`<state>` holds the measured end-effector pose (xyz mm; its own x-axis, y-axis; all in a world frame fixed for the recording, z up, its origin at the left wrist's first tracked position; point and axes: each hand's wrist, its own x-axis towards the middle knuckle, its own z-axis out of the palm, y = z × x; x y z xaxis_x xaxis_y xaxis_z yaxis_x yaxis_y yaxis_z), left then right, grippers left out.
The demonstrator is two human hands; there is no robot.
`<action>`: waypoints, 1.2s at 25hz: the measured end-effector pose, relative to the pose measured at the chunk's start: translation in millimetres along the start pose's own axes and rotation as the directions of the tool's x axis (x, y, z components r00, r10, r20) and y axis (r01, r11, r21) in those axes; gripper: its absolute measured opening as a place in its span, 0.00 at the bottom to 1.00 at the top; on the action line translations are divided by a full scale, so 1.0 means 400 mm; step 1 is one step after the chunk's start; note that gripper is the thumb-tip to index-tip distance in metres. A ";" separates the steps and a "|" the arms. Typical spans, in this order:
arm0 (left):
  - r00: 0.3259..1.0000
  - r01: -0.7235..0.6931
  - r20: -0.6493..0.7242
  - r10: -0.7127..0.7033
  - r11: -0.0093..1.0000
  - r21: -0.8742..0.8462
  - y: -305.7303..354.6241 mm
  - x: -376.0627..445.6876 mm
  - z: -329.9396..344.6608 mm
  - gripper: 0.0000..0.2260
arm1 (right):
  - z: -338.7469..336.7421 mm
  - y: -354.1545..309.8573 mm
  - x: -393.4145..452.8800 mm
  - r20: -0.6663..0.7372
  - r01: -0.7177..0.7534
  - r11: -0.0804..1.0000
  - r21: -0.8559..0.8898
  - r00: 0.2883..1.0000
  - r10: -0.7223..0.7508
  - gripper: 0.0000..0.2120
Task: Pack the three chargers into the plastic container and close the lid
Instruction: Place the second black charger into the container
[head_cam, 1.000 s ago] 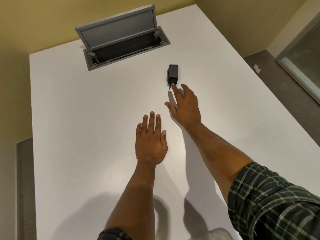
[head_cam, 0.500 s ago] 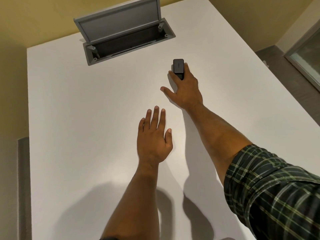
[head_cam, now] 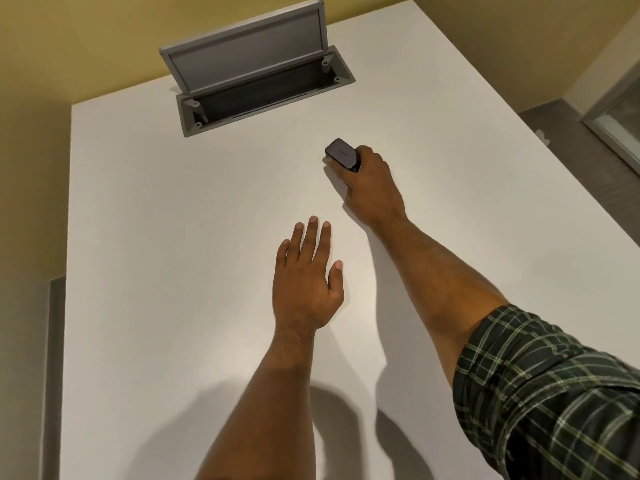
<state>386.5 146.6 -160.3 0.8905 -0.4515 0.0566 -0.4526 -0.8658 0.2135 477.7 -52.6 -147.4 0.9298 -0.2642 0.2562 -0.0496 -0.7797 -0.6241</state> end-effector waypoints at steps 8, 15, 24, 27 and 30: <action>1.000 0.006 0.008 -0.006 1.000 -0.011 0.001 -0.002 -0.004 0.29 | 0.018 0.005 -0.003 0.031 0.122 0.905 -0.408 0.992 -0.120 0.26; 1.000 0.003 0.012 -0.003 1.000 -0.022 -0.001 0.000 -0.004 0.28 | 0.004 -0.016 -0.037 0.073 0.123 0.886 -0.448 0.992 -0.101 0.25; 0.986 0.043 0.156 -0.054 0.997 0.071 0.039 -0.013 -0.050 0.26 | -0.104 -0.061 -0.134 0.274 0.144 0.890 -0.434 0.961 -0.022 0.22; 0.944 0.011 0.324 -0.055 0.991 0.134 0.053 -0.028 -0.108 0.27 | -0.162 -0.079 -0.193 0.326 0.124 0.909 -0.397 0.945 0.013 0.21; 0.888 0.026 0.445 -0.118 0.978 0.208 0.071 -0.092 -0.162 0.30 | -0.225 -0.077 -0.276 0.380 0.102 0.911 -0.399 0.923 0.063 0.19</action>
<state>343.8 152.6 -93.3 0.8231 -0.3942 -0.4088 -0.4290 -0.9033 0.0072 343.9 -50.5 -90.1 0.9936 -0.0772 -0.0828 -0.0956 -0.9640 -0.2483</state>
